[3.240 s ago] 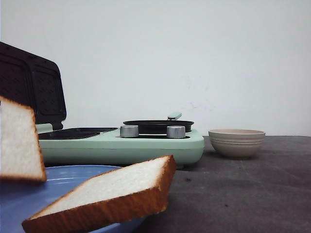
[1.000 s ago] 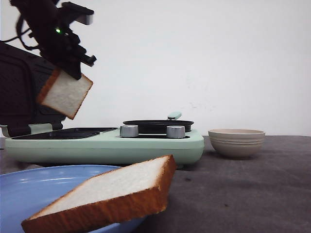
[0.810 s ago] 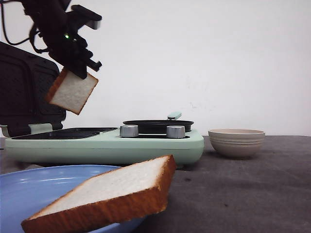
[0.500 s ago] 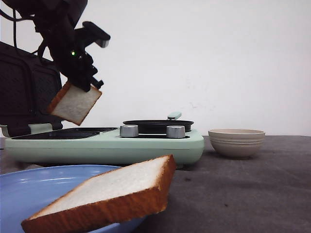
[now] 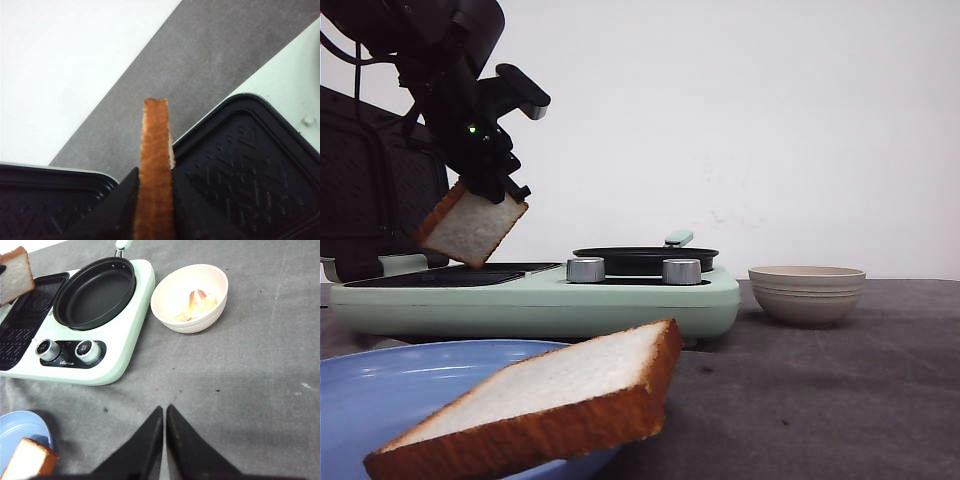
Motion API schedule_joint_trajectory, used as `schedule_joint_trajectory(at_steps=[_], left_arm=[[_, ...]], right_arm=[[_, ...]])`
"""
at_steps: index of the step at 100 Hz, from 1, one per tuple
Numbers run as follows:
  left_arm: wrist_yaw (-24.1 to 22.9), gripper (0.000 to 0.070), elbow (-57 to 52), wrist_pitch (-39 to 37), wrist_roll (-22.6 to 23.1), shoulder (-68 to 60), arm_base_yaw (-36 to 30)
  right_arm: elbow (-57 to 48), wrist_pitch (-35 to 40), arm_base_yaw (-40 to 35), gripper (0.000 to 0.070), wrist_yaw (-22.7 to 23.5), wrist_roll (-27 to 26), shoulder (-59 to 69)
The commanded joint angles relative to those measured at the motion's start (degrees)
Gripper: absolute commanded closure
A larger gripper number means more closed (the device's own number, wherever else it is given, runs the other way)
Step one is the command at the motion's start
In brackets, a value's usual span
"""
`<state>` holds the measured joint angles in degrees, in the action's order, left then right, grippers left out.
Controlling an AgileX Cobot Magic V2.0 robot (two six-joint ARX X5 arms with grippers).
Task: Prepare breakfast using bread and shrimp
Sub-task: 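Lower the bread onto the press plate farther from the robot, release, then raise the open left gripper away from the press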
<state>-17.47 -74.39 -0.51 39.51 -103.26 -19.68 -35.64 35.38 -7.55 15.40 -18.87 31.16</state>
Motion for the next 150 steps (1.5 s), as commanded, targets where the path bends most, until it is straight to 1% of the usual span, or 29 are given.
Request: schedule_joint_trajectory(at_steps=[1, 46, 58, 73, 83, 92, 97, 102, 115, 119, 128, 132, 135, 150], left_arm=[[-0.1, 0.0697, -1.3, -0.9, 0.4, -1.7, -0.3], [-0.1, 0.0697, -1.3, -0.9, 0.2, -3.5, -0.3], [0.9, 0.0697, -1.3, -0.9, 0.1, -3.5, -0.3], [1.0, 0.0691, -1.3, -0.8, -1.1, -3.5, -0.6], [1.6, 0.0612, -1.3, -0.8, -1.6, -3.5, -0.8], [3.1, 0.05, -1.3, -0.7, -1.6, -3.5, -1.0], [3.9, 0.0454, -1.3, -0.8, -1.7, -3.5, -1.0], [4.0, 0.0424, -1.3, -0.8, -1.9, -3.5, -1.2], [4.1, 0.042, -1.3, -0.8, -4.0, -3.5, -1.4], [4.2, 0.0402, -1.3, -0.8, -4.7, -3.5, -1.4], [4.9, 0.0267, -1.3, -0.9, -6.2, -3.5, -1.4], [5.0, 0.0222, -1.3, -0.9, -6.6, -3.5, -1.4], [5.0, 0.0212, -1.3, -0.9, -6.9, -3.5, -1.4], [5.0, 0.0212, -1.3, -0.9, -8.7, -3.5, -1.5]], right_arm=[[-1.0, -0.4, -0.3, 0.0696, 0.0, 0.5, 0.1], [-1.0, -0.4, -0.2, 0.0696, 0.0, 0.5, 0.1], [-1.0, -0.4, -0.2, 0.0696, 0.0, 0.5, 0.1], [-1.0, -0.4, -0.2, 0.0696, 0.0, 0.5, 0.1], [-1.0, -0.4, -0.2, 0.0696, 0.0, 0.5, 0.1], [-1.0, -0.4, -0.2, 0.0696, 0.0, 0.5, 0.1], [-1.0, -0.4, -0.2, 0.0696, 0.0, 0.5, 0.1], [-1.0, -0.4, -0.2, 0.0696, 0.0, 0.5, 0.1], [-1.0, -0.4, -0.2, 0.0696, 0.0, 0.7, 0.1], [-1.0, -0.4, -0.2, 0.0696, 0.0, 1.0, 0.1], [-1.0, -0.4, -0.2, 0.0696, -0.3, 1.1, 0.1], [-1.0, -0.4, -0.2, 0.0696, -0.4, 1.2, 0.1], [-1.0, -0.4, -0.2, 0.0696, -0.4, 1.3, 0.1], [-1.0, -0.4, -0.2, 0.0696, -0.4, 1.3, 0.1]])
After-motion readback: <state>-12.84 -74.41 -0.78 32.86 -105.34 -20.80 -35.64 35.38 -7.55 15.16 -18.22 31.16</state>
